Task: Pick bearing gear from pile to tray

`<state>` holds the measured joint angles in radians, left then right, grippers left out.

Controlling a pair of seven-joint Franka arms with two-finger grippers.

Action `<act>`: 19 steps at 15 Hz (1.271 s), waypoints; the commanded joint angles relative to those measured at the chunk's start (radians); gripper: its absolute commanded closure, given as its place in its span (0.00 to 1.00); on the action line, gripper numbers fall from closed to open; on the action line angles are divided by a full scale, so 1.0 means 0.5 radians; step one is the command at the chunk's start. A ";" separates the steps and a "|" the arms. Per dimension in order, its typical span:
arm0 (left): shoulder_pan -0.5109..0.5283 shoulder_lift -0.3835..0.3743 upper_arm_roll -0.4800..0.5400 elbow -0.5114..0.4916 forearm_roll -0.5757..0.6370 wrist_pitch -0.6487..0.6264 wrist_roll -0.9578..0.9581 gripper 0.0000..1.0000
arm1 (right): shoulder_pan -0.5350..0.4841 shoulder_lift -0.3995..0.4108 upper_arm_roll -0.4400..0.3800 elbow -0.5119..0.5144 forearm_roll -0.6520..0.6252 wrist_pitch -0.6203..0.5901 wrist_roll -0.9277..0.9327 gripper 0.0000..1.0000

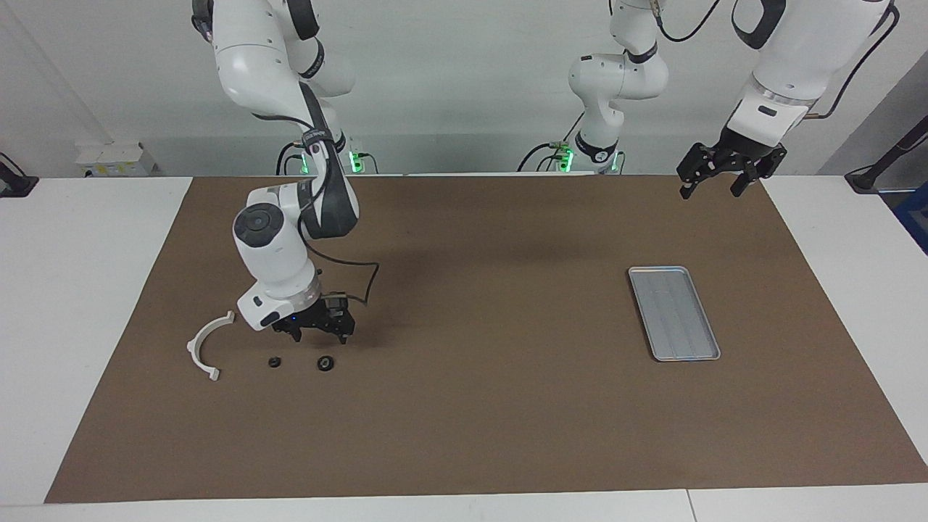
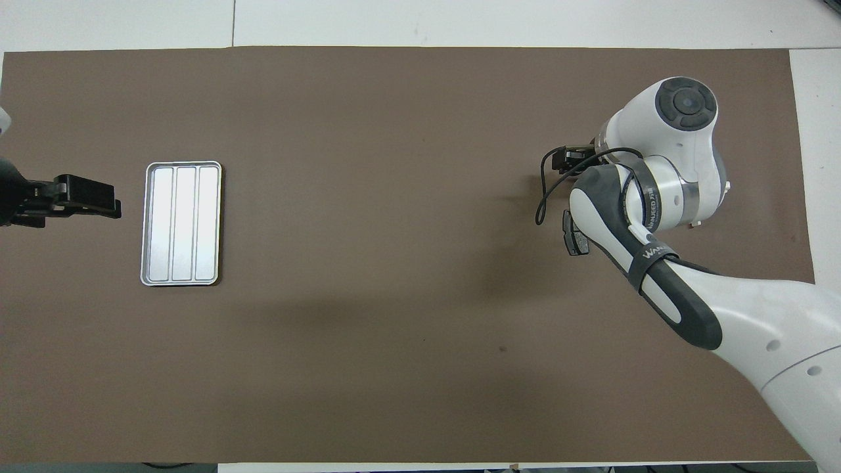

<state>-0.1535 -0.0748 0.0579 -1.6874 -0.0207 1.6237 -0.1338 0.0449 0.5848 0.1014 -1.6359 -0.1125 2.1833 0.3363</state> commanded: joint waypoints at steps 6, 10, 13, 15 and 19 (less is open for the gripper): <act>-0.027 -0.188 0.004 -0.343 0.035 0.283 -0.033 0.00 | -0.016 0.039 0.012 0.112 -0.017 -0.121 0.076 0.05; -0.030 -0.194 0.004 -0.359 0.035 0.321 -0.045 0.00 | -0.007 0.061 0.012 0.109 -0.030 -0.093 0.174 0.16; -0.030 -0.194 0.001 -0.359 0.035 0.327 -0.048 0.00 | -0.007 0.064 0.012 0.112 -0.036 -0.090 0.174 0.36; -0.030 -0.194 0.001 -0.359 0.035 0.327 -0.045 0.00 | -0.010 0.067 0.012 0.112 -0.036 -0.087 0.177 0.57; -0.030 -0.194 0.001 -0.362 0.035 0.333 -0.045 0.00 | -0.010 0.067 0.012 0.109 -0.027 -0.016 0.180 0.93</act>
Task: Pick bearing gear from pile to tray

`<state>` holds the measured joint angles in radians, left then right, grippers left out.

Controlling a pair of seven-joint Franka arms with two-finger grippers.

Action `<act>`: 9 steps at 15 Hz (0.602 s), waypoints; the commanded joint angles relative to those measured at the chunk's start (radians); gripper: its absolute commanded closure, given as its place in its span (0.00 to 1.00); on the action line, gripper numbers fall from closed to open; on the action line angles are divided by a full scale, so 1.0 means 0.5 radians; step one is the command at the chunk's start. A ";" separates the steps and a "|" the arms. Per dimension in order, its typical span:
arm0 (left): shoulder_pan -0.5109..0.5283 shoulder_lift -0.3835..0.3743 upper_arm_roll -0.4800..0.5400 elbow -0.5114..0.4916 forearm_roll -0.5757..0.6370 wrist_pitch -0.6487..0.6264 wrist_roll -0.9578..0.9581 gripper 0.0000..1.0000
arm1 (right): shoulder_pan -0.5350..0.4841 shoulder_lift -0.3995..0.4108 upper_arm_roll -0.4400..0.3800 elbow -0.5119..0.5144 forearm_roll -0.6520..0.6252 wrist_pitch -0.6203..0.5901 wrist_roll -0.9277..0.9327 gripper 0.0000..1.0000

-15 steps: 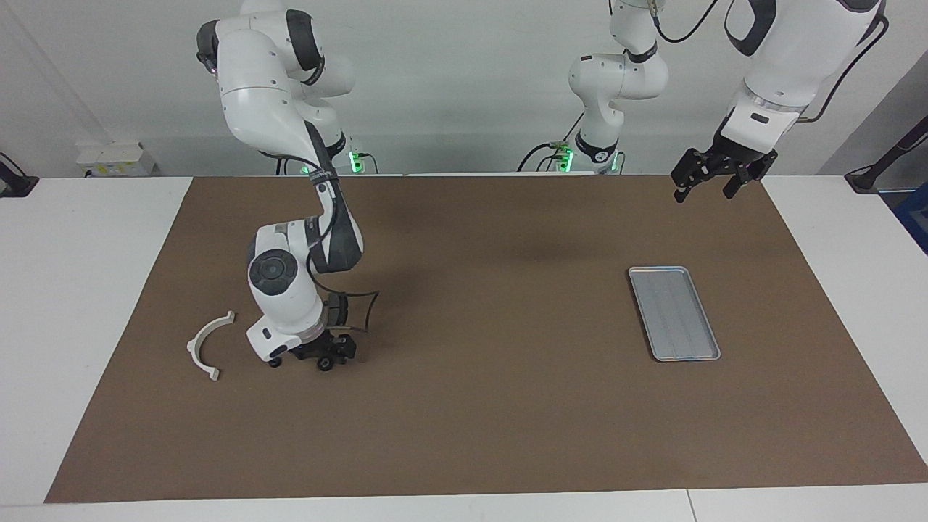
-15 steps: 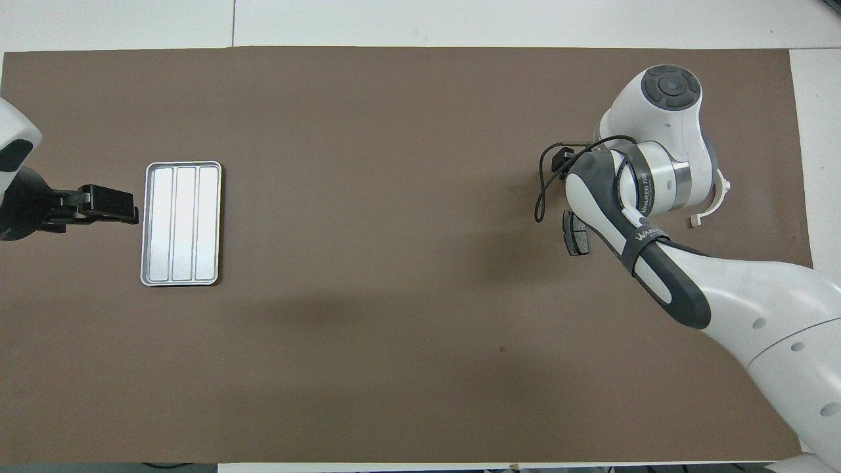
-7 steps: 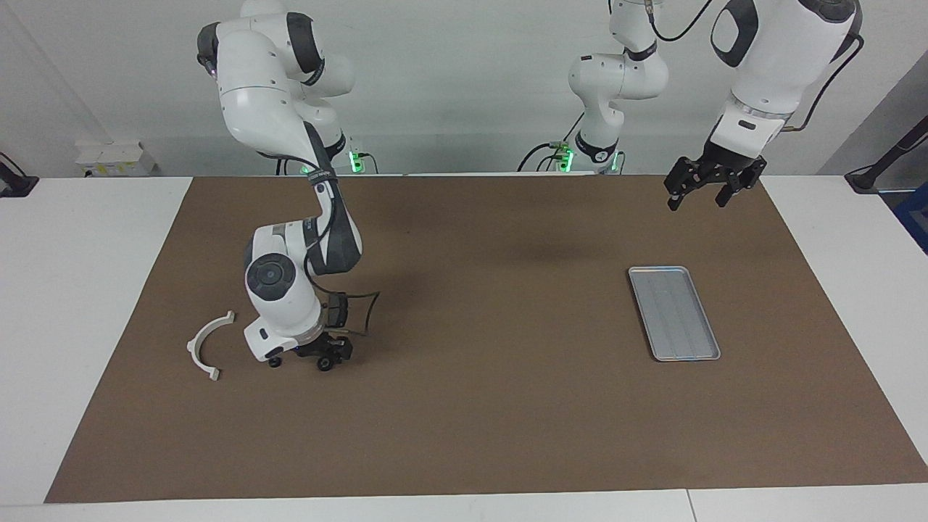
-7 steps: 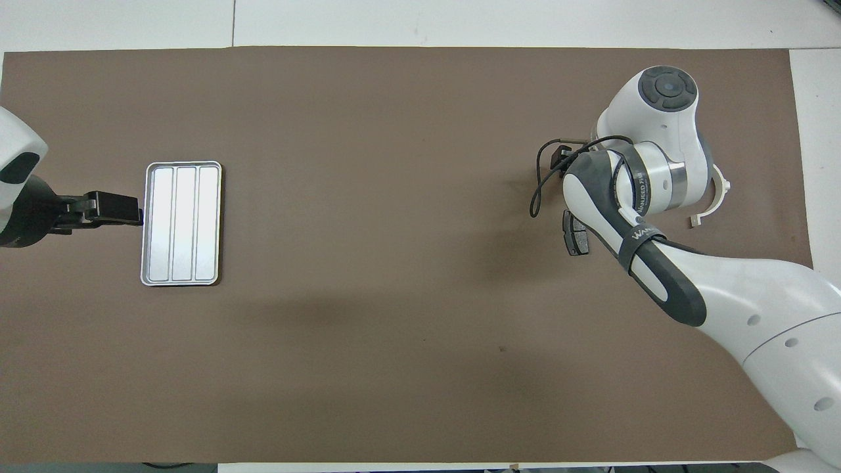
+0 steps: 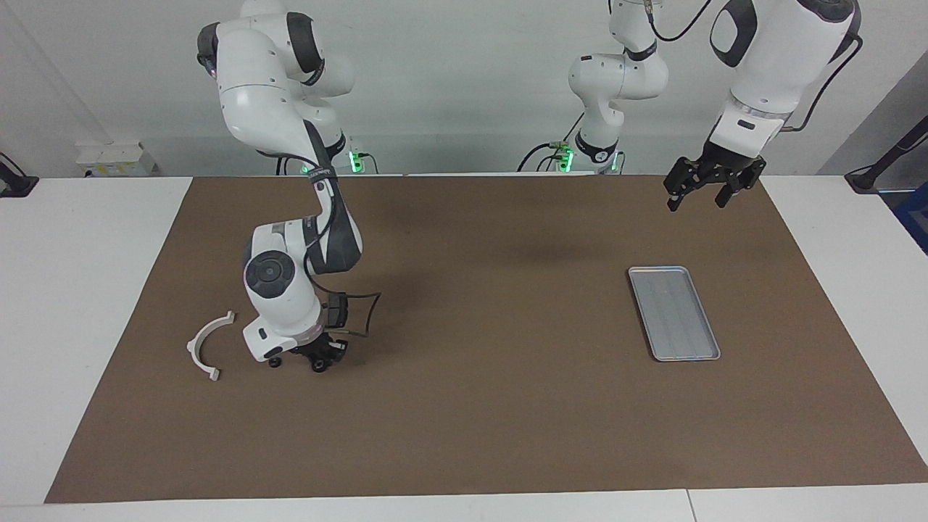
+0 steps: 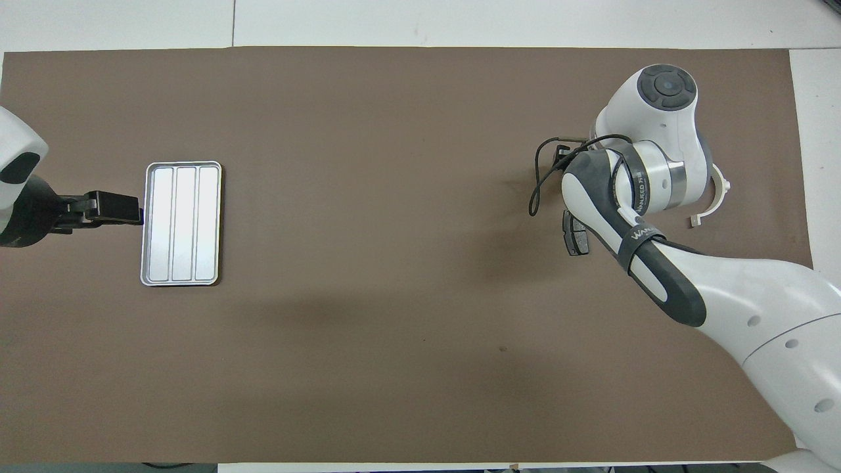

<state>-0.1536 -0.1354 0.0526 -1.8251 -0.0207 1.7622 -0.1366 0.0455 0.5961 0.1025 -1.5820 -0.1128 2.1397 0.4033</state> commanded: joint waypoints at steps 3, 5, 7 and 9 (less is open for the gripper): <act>-0.012 -0.058 0.014 -0.084 0.035 0.111 -0.015 0.00 | -0.011 0.044 0.010 0.001 -0.026 0.071 0.046 1.00; 0.000 -0.051 0.015 -0.084 0.035 0.117 0.009 0.00 | -0.011 0.035 0.010 0.007 -0.044 0.025 0.043 1.00; 0.006 -0.051 0.018 -0.084 0.035 0.126 0.019 0.00 | -0.011 0.001 0.010 0.083 -0.056 -0.133 0.004 1.00; 0.013 -0.045 0.021 -0.077 0.035 0.136 0.019 0.00 | -0.008 -0.041 0.016 0.252 -0.063 -0.418 -0.079 1.00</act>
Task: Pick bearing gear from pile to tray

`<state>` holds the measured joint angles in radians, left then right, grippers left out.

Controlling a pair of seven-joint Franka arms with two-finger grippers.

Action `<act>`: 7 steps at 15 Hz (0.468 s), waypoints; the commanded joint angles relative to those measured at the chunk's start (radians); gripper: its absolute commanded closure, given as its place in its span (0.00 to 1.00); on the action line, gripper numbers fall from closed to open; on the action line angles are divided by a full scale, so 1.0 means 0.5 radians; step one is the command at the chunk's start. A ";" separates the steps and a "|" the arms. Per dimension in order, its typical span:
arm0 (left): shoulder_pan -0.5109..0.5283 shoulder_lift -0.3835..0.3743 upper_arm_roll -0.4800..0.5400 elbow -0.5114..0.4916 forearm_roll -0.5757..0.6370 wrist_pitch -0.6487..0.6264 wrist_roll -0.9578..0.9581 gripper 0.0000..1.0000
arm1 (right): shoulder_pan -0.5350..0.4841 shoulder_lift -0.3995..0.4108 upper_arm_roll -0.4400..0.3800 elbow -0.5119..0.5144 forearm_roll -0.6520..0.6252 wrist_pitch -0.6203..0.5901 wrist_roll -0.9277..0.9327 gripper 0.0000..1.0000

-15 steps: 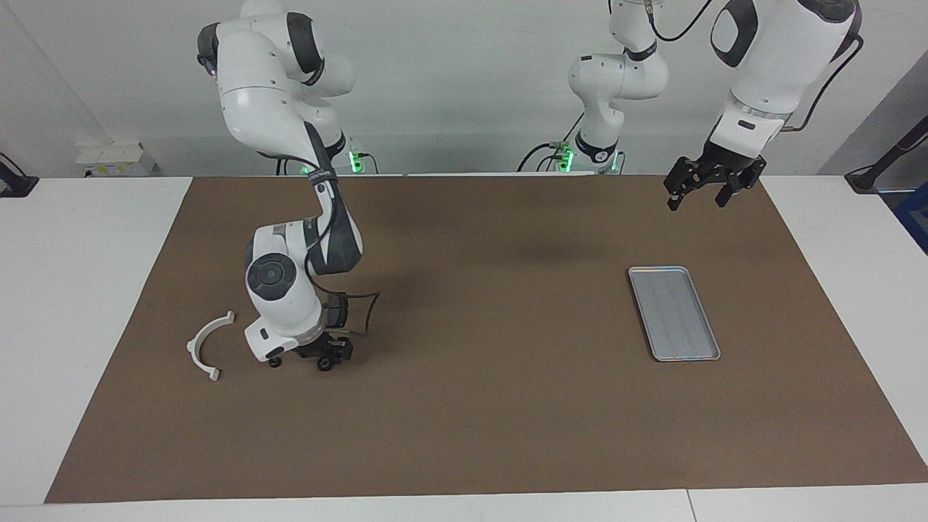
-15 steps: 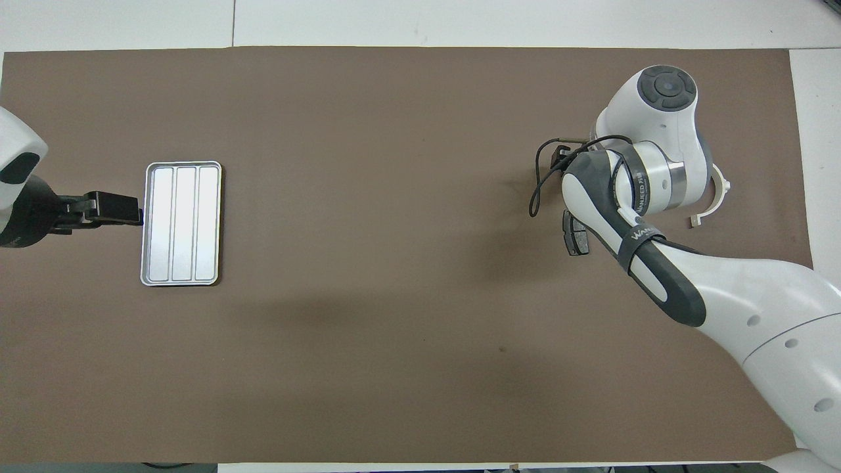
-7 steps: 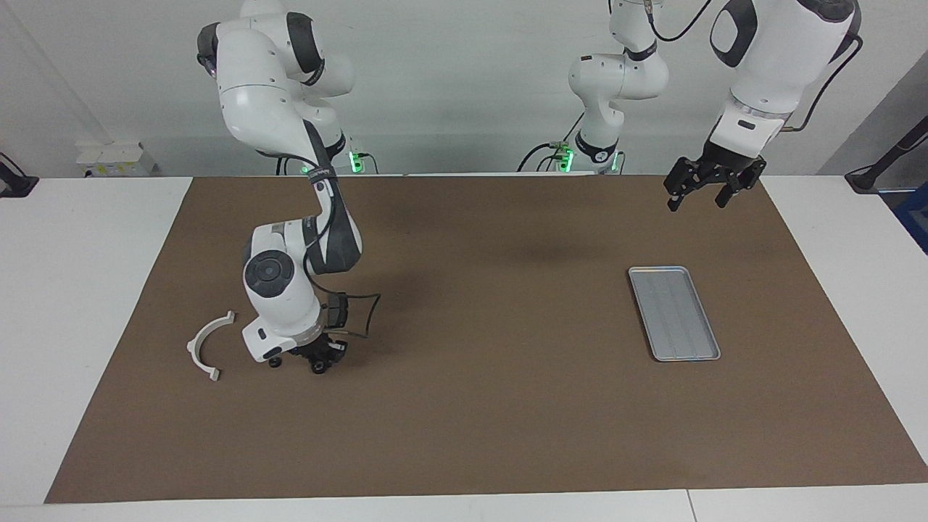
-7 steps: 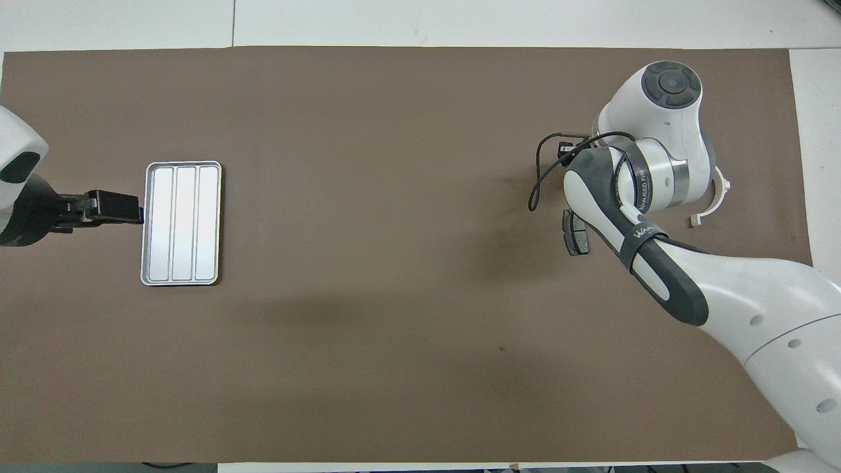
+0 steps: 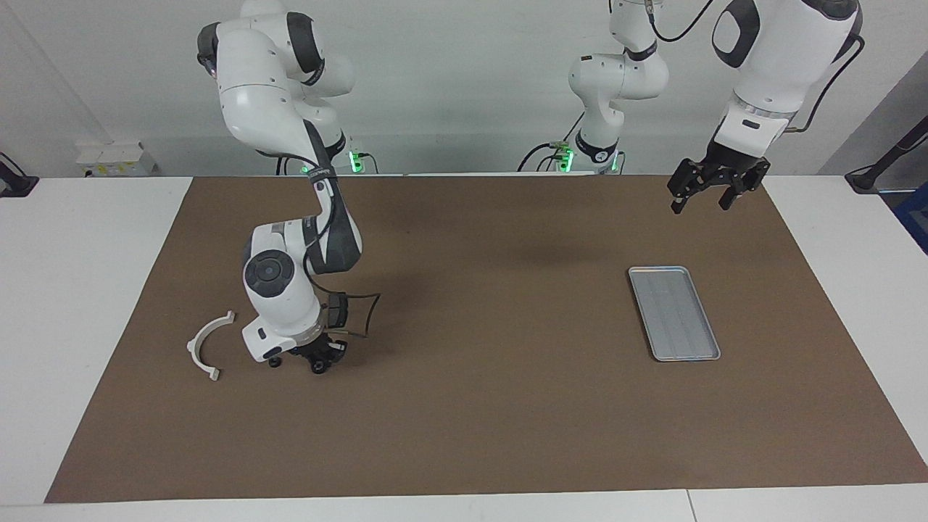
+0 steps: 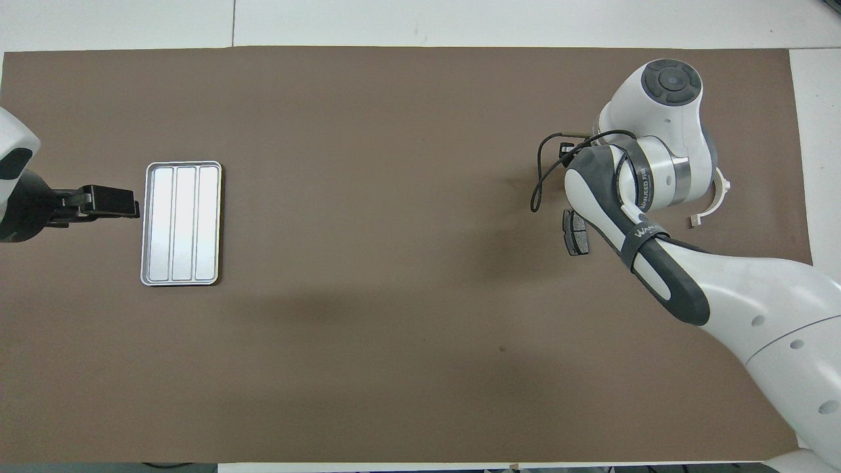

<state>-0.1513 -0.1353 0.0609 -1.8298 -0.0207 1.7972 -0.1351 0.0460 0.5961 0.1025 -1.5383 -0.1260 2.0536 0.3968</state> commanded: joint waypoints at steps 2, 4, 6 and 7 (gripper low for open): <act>0.023 -0.018 0.013 -0.056 0.044 0.087 0.031 0.00 | 0.037 -0.136 0.013 0.254 -0.058 -0.477 -0.173 1.00; 0.136 0.013 0.013 -0.050 0.084 0.151 0.177 0.00 | 0.058 -0.210 0.028 0.349 -0.046 -0.688 -0.180 1.00; 0.204 0.108 0.013 0.039 0.084 0.176 0.252 0.00 | 0.135 -0.287 0.092 0.447 -0.024 -0.915 -0.107 1.00; 0.204 0.181 0.013 0.121 0.084 0.164 0.249 0.00 | 0.205 -0.342 0.102 0.475 0.018 -0.996 0.073 1.00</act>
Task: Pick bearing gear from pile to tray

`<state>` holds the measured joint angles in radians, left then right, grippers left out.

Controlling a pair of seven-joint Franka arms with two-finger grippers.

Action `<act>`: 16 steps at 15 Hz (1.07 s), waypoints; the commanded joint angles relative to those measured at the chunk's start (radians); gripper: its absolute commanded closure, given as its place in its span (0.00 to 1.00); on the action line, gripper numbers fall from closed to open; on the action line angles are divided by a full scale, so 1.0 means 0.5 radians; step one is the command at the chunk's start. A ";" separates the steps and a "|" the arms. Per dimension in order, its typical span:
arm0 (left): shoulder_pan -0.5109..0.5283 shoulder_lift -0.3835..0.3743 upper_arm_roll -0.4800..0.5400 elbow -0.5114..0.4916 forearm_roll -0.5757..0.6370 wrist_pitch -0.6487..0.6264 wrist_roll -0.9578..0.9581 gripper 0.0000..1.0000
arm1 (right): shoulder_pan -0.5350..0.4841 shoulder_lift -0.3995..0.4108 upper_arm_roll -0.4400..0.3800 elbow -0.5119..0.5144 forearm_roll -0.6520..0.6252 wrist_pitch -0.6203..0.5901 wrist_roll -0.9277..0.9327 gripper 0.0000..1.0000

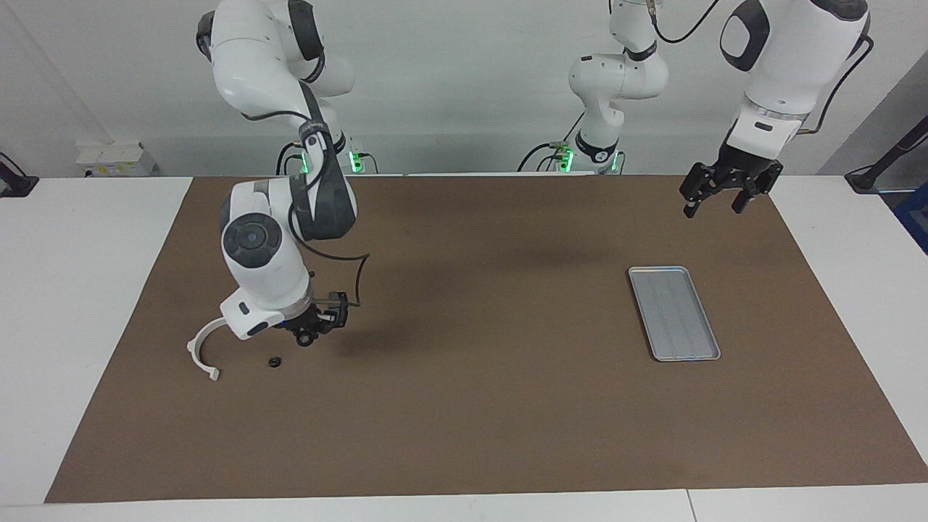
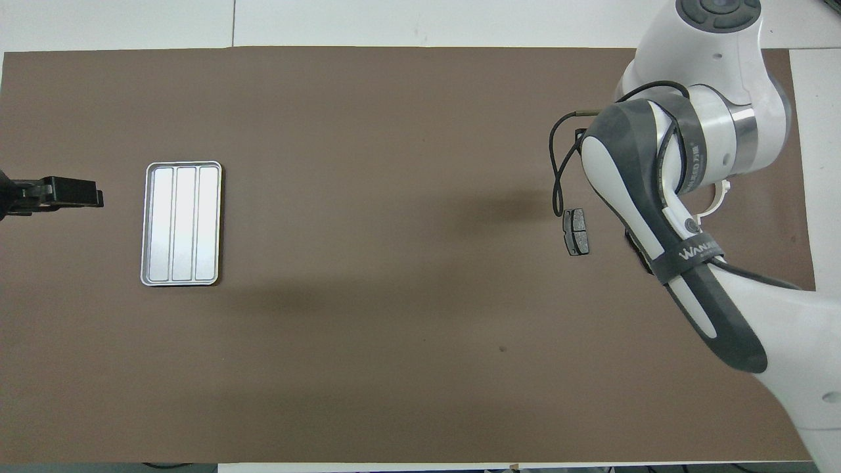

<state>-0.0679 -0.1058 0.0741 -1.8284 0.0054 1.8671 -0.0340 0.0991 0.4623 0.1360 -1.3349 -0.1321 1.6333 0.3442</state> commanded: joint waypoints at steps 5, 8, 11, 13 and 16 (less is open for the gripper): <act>-0.106 0.340 -0.035 0.233 0.063 -0.007 -0.104 0.00 | 0.541 -0.145 0.059 0.035 0.279 -0.006 1.469 1.00; -0.137 0.368 -0.035 0.209 0.063 0.021 -0.165 0.00 | 0.728 -0.118 0.063 -0.091 0.304 0.211 1.838 1.00; -0.137 0.368 -0.035 0.205 0.063 0.021 -0.165 0.00 | 0.832 -0.115 0.063 -0.364 0.301 0.580 2.017 1.00; -0.137 0.368 -0.035 0.202 0.063 0.021 -0.165 0.00 | 0.897 -0.008 0.059 -0.404 0.265 0.730 2.100 1.00; -0.140 0.368 -0.038 0.202 0.057 0.021 -0.177 0.00 | 0.983 0.234 0.056 -0.383 0.087 1.015 2.290 1.00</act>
<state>-0.1253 0.0748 0.0486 -1.7361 0.0143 1.8736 -0.0993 0.5743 0.5134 0.1672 -1.5348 -0.0377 2.0625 1.4321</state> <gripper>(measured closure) 0.000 0.665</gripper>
